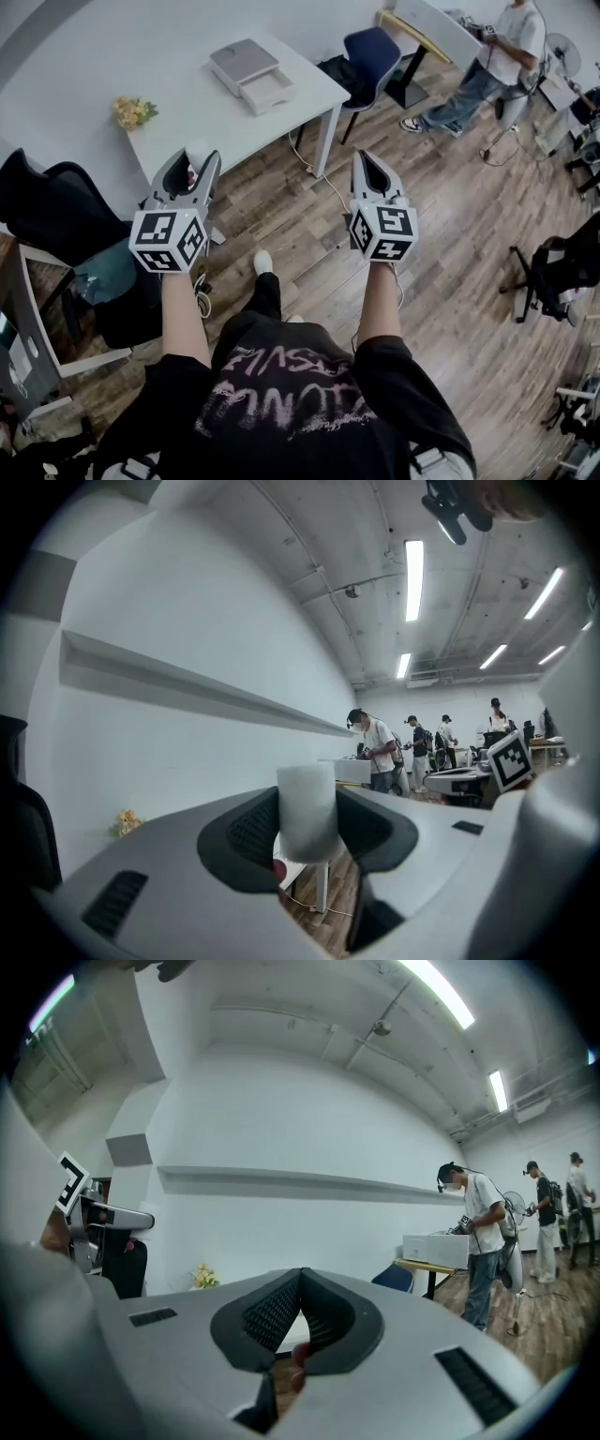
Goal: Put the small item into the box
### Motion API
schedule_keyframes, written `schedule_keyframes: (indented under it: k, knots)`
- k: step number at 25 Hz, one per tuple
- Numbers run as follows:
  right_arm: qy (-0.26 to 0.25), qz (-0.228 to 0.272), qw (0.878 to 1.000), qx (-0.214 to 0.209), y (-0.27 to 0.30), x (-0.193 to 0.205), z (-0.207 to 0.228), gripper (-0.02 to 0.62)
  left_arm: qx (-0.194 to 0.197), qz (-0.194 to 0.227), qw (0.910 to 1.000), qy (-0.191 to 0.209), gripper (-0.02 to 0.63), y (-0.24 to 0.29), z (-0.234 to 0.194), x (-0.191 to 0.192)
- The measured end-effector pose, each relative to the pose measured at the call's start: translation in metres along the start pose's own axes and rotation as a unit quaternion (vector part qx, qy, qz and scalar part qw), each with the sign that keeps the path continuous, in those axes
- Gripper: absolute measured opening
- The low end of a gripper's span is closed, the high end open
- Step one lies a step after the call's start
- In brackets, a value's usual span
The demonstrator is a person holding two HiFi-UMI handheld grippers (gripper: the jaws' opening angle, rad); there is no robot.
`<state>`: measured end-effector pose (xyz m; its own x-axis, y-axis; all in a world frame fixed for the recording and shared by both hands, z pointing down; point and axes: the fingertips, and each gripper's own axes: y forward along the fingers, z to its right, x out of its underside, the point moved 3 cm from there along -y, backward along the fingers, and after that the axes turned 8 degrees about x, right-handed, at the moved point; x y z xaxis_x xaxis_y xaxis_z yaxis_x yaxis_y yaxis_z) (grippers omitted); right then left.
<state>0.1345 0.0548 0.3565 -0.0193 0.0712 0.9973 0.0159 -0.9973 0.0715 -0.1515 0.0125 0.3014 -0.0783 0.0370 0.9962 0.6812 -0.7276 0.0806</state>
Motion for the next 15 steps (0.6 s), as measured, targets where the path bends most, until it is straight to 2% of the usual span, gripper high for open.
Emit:
schedule_keyframes:
  k: [7,15]
  knots:
    - [-0.002,-0.006,1.000,0.008,0.055,-0.004,0.009,0.012,0.012,-0.009,0.9999,0.000,0.183,0.049,-0.026,0.007]
    - [0.007,-0.001,1.000,0.004,0.131,-0.016,0.005,0.012,0.017,-0.010,0.9997,-0.012,0.183,0.105,-0.083,0.005]
